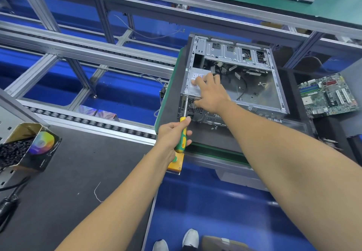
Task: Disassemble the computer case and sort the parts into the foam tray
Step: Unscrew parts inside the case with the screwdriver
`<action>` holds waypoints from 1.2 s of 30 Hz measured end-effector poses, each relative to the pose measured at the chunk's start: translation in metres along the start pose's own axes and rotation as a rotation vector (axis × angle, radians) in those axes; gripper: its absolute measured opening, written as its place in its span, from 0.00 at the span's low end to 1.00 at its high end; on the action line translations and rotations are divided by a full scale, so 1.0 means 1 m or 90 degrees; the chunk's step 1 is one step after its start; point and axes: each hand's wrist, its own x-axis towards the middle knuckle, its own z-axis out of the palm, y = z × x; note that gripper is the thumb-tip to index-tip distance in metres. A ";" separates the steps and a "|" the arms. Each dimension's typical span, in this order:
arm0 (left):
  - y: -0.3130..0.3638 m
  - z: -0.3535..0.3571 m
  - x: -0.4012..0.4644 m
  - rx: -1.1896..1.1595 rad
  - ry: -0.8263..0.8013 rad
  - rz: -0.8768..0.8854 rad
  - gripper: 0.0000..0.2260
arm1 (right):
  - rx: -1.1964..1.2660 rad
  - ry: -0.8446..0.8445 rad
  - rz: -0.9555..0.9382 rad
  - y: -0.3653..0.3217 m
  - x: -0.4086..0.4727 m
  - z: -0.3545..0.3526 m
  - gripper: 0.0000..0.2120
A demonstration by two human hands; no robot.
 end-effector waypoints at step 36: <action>0.008 -0.003 -0.010 -0.046 -0.100 -0.070 0.24 | 0.013 -0.002 0.022 -0.004 -0.003 -0.003 0.34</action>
